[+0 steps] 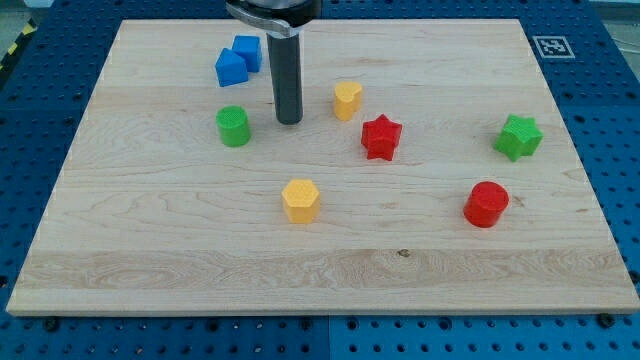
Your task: Place the red star to the left of the red circle
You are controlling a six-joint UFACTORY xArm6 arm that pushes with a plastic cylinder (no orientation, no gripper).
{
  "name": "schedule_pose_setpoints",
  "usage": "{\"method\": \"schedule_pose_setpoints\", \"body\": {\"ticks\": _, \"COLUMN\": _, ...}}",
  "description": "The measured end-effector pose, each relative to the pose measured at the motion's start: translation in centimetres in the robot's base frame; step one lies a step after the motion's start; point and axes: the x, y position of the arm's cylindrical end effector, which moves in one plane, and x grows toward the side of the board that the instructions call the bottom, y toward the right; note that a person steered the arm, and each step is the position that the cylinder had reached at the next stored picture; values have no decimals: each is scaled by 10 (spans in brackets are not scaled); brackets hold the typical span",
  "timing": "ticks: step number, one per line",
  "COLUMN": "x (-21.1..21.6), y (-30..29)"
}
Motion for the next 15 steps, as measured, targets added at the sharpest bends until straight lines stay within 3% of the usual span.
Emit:
{"method": "schedule_pose_setpoints", "body": {"ticks": 7, "x": 2, "y": 43}}
{"method": "schedule_pose_setpoints", "body": {"ticks": 10, "x": 24, "y": 71}}
{"method": "schedule_pose_setpoints", "body": {"ticks": 15, "x": 14, "y": 115}}
